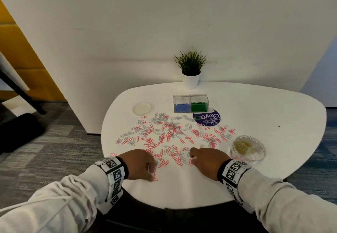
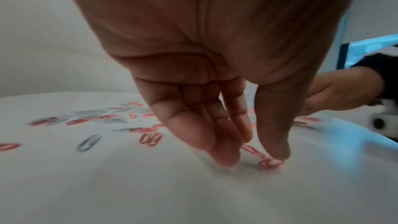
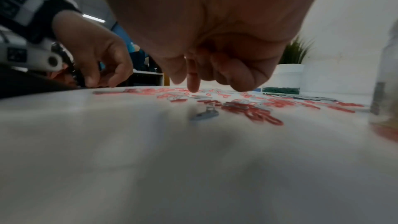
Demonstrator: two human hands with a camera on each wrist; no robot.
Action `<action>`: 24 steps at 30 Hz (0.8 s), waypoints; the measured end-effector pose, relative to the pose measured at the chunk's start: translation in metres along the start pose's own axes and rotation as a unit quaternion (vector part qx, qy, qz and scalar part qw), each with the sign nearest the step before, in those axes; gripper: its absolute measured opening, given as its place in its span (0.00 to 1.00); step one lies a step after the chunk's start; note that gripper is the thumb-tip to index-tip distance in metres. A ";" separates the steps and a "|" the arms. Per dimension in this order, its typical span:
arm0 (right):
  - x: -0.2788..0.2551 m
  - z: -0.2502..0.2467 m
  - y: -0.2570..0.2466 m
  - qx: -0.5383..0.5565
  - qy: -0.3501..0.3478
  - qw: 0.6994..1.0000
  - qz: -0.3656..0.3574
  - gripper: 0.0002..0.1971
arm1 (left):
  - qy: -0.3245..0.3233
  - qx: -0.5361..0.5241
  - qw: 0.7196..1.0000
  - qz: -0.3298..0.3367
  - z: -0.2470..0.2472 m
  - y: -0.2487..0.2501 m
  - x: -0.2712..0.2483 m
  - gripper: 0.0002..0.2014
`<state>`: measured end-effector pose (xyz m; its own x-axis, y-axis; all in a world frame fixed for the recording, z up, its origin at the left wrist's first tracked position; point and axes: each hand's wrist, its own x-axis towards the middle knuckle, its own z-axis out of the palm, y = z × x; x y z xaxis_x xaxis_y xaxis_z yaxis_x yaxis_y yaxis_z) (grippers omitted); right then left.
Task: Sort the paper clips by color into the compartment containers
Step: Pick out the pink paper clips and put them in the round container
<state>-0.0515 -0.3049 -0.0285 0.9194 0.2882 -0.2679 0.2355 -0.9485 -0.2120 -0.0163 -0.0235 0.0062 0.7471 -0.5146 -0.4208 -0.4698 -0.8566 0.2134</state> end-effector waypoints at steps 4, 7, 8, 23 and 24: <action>0.000 0.010 -0.003 -0.014 -0.023 1.000 -0.011 0.20 | 0.002 0.067 0.997 0.048 0.009 0.012 0.003 0.13; 0.003 0.013 -0.001 -0.003 0.003 1.000 -0.017 0.15 | -0.007 0.086 0.995 0.053 0.016 0.012 0.005 0.09; 0.003 0.013 -0.001 0.006 0.007 1.000 -0.016 0.12 | -0.009 0.088 0.995 0.050 0.016 0.011 0.005 0.08; 0.006 -0.015 0.001 0.278 0.035 0.955 0.094 0.06 | 0.107 -0.289 0.945 -0.108 -0.003 -0.025 0.005 0.09; 0.007 -0.021 -0.001 0.409 0.049 0.902 0.128 0.05 | 0.090 -0.293 0.944 -0.120 -0.004 -0.026 0.005 0.09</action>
<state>-0.0389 -0.3052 -0.0107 0.9434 0.0217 -0.3310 -0.2636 -0.5566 -0.7878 0.0011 -0.0040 0.0021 0.8913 -0.2554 -0.3747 0.0254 -0.7968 0.6037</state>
